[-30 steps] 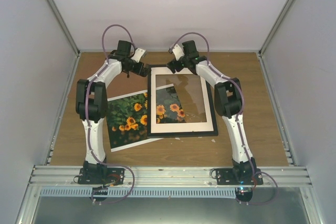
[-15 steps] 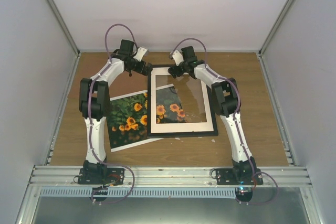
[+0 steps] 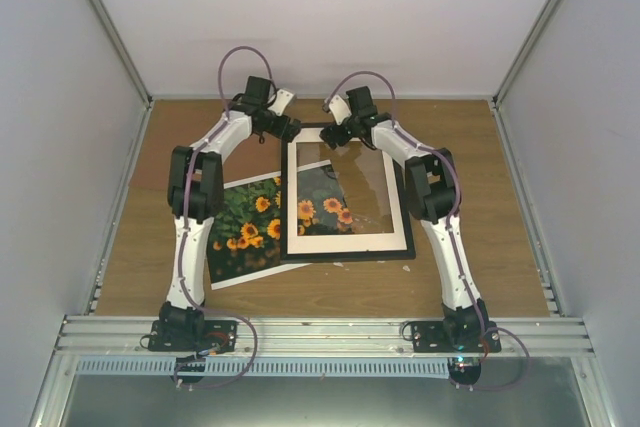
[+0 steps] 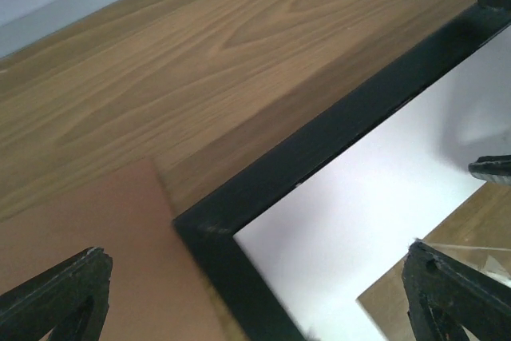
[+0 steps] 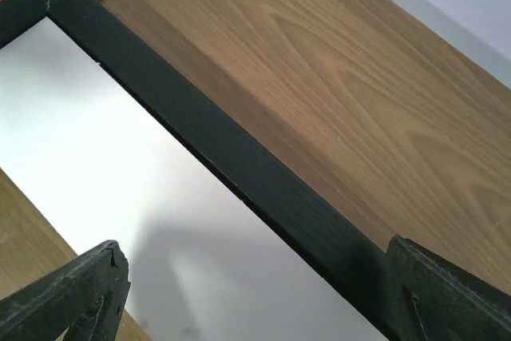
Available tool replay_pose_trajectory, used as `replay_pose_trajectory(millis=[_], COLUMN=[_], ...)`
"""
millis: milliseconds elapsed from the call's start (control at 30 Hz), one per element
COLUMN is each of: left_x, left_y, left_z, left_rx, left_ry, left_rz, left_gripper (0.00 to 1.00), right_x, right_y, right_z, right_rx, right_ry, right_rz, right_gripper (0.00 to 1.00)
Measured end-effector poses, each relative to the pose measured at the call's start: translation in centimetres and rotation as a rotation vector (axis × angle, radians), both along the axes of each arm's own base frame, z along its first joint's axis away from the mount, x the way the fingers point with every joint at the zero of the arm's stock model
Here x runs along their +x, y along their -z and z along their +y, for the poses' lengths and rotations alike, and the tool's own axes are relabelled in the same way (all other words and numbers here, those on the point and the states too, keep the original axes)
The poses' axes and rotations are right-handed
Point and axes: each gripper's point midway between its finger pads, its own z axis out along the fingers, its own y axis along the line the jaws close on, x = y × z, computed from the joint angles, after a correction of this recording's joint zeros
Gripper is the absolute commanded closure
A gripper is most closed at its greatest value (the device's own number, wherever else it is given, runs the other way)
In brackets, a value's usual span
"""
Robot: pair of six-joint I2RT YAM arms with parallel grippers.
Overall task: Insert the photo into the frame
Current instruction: Adjust the photo frame item on the photo frame.
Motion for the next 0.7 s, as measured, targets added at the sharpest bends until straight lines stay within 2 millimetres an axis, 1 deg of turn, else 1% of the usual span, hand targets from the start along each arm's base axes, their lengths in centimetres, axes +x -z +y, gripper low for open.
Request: replay_pose_trajectory(millis=[100, 200, 300, 467, 700], left_x=[0.2, 0.0, 0.3, 1.6, 2.6], left_y=[1.1, 2.0, 2.2, 2.2, 2.8], left_z=[-1.6, -2.7, -3.7, -4.8, -5.8], left_rx=[0.013, 0.021, 0.025, 0.034, 0.052], left_ry=[0.021, 0.035, 0.045, 0.045, 0.045], left_rz=[-0.004, 0.002, -0.01, -0.048, -0.082], left_gripper=[0.01, 0.01, 0.01, 0.01, 0.01], right_x=[-0.1, 0.3, 0.8, 1.5, 1.7], right_y=[-0.7, -1.4, -1.4, -1.3, -1.1], right_z=[-0.4, -1.3, -2.3, -3.8, -4.3], right_rx=[0.003, 0.004, -0.002, -0.017, -0.029], right_ry=[0.005, 0.021, 0.045, 0.079, 0.095], right_rz=[-0.002, -0.013, -0.017, -0.022, -0.024], right_gripper=[0.12, 0.12, 0.12, 0.12, 0.12])
